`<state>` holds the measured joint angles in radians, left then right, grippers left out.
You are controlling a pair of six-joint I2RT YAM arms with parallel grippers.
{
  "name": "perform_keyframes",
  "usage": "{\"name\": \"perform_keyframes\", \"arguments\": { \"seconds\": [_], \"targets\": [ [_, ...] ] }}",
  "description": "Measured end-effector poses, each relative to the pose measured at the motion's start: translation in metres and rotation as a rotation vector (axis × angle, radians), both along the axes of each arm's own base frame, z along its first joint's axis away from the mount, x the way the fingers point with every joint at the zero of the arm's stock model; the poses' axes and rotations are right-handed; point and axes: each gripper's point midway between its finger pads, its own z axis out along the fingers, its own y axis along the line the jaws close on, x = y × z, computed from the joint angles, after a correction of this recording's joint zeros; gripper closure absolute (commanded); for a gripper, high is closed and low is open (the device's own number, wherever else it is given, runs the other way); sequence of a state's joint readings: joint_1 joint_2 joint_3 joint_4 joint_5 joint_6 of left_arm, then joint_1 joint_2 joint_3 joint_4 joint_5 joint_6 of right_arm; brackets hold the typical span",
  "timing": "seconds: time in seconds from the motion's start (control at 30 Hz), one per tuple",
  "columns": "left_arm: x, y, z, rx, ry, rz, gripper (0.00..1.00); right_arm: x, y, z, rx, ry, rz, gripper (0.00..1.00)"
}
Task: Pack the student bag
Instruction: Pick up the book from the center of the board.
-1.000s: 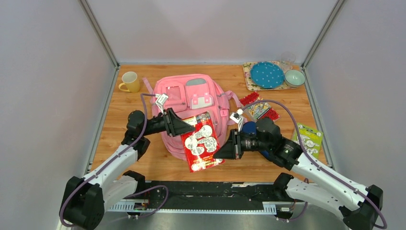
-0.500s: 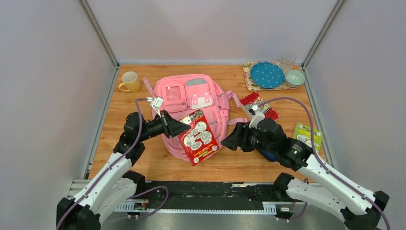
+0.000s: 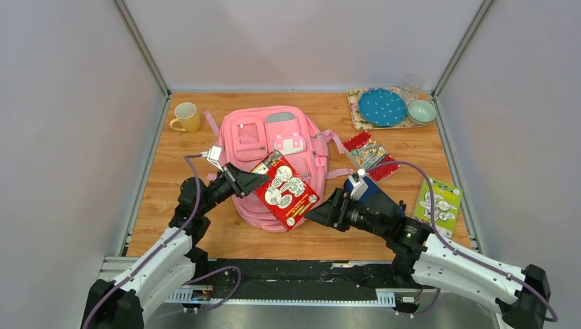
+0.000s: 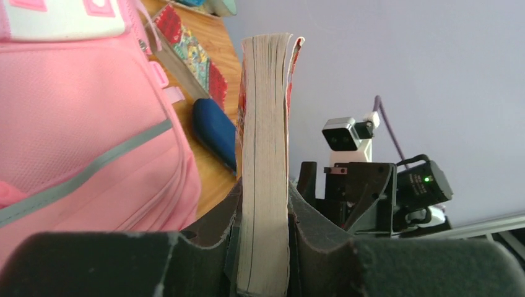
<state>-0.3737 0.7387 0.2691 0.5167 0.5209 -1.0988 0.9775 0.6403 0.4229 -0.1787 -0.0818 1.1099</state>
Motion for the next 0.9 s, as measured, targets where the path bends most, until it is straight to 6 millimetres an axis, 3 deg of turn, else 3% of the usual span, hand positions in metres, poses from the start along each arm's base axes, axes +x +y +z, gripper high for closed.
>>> {"name": "perform_keyframes", "arguments": {
  "seconds": [0.13, 0.33, 0.63, 0.83, 0.87, 0.9],
  "targets": [
    [0.001, -0.001, 0.022, -0.087, -0.030, -0.004, 1.00, 0.011, 0.015, 0.020, 0.102, -0.019, -0.024, 0.18],
    [-0.007, 0.001, 0.052, -0.186, -0.122, -0.013, 1.00, 0.022, 0.025, 0.015, 0.154, 0.015, -0.068, 0.16],
    [-0.012, 0.003, 0.043, -0.275, -0.088, -0.030, 1.00, 0.037, 0.031, 0.042, 0.272, -0.051, -0.119, 0.18],
    [-0.018, 0.000, 0.050, -0.295, -0.114, -0.053, 1.00, 0.044, 0.040, 0.056, 0.356, -0.061, -0.127, 0.46],
    [-0.018, 0.000, 0.052, -0.298, -0.120, -0.053, 1.00, 0.045, 0.041, 0.058, 0.366, -0.062, -0.127, 0.53],
    [-0.019, 0.000, 0.053, -0.301, -0.123, -0.053, 1.00, 0.045, 0.042, 0.059, 0.375, -0.061, -0.127, 0.71]
  ]
}}
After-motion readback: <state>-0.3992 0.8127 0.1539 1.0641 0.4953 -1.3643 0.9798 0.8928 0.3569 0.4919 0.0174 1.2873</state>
